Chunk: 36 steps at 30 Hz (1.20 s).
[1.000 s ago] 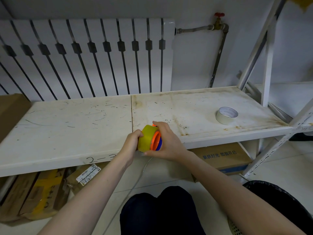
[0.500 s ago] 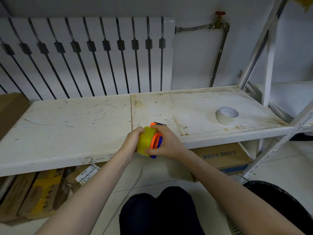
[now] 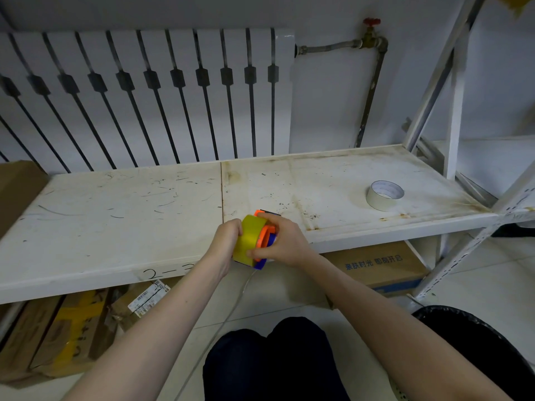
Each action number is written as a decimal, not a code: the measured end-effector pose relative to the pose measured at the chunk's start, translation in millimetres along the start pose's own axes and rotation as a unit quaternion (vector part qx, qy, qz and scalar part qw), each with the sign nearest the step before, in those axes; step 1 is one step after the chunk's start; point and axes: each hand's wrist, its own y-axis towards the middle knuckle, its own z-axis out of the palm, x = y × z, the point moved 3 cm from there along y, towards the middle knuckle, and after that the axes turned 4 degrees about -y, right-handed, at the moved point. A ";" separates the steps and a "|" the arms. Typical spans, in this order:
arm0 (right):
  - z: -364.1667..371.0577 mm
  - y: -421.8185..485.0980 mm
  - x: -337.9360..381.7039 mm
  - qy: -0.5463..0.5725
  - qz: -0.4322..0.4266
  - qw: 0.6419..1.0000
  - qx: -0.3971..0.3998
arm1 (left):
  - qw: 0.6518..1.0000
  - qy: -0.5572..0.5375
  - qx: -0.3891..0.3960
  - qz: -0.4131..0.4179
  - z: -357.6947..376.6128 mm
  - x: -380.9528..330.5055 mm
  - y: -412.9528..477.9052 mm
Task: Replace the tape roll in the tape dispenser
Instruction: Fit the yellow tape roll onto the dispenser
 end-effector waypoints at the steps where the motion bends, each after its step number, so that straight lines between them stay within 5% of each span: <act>1: 0.8 2.5 -2.2 0.030 0.020 0.999 0.005 | 1.000 -0.002 -0.004 -0.001 -0.2 0.2 -0.5; 5: 1.7 10.2 -4.0 0.106 0.070 0.991 0.031 | 1.000 0.001 0.015 0.000 -0.1 -2.1 -4.3; 9: 3.7 8.7 3.5 0.070 0.072 0.993 0.059 | 0.999 0.008 0.034 -0.019 1.4 -7.5 -4.8; 16: 4.3 -11.4 19.1 -0.137 -0.094 0.986 -0.024 | 1.000 0.013 0.025 -0.010 -0.5 -5.5 -4.9; 36: -1.3 5.4 8.8 0.006 -0.005 1.000 -0.006 | 1.000 0.014 0.000 -0.006 3.0 -11.2 -13.2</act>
